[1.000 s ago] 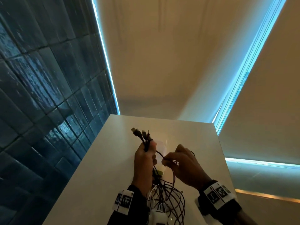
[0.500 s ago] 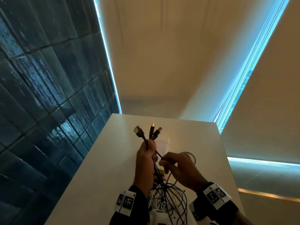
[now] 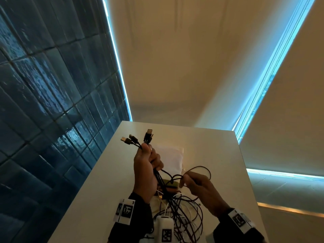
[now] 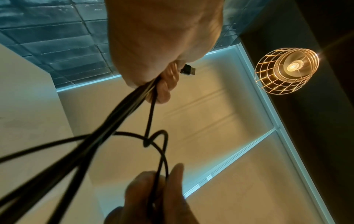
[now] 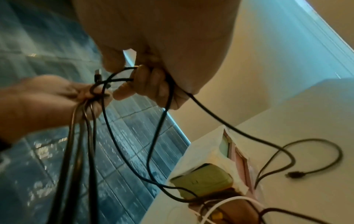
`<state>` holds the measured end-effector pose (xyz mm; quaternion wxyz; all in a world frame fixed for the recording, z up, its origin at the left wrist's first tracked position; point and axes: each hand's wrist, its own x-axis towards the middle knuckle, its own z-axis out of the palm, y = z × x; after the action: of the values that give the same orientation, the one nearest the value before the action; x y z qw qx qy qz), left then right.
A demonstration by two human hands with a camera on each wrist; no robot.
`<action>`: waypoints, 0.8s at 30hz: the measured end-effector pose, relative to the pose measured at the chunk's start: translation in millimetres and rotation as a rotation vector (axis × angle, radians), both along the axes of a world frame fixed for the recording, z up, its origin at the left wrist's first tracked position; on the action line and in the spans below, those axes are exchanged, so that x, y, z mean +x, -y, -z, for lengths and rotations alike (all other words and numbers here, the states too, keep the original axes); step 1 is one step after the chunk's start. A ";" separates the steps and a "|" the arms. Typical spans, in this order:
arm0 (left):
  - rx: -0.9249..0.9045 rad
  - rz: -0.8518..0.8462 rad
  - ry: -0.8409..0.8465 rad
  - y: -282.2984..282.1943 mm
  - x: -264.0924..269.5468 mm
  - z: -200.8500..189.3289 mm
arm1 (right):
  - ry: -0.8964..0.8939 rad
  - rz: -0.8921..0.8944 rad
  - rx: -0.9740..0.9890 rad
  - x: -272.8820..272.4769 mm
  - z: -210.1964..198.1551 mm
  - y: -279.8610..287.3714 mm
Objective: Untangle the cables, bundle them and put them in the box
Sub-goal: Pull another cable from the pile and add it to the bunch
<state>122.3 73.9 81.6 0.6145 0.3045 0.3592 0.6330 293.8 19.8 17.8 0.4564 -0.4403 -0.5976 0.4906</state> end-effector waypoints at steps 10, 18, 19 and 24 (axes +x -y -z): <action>0.000 -0.078 0.036 3.7 -12.4 4.8 | 0.258 0.053 0.087 30.5 26.4 -4.2; 0.033 0.074 -0.035 13.1 0.3 -1.0 | 0.353 -0.099 0.033 7.9 -33.4 -19.5; 0.038 0.099 -0.038 14.6 2.2 -2.5 | 0.326 -0.132 -0.002 -1.8 -39.7 -23.1; 0.057 0.132 -0.077 16.6 1.1 -6.7 | 0.066 -0.176 -0.201 -31.7 -31.8 -24.9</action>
<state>123.4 57.3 88.3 0.6318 0.3689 0.3435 0.5889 262.1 44.7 49.6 0.3452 -0.4457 -0.5964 0.5715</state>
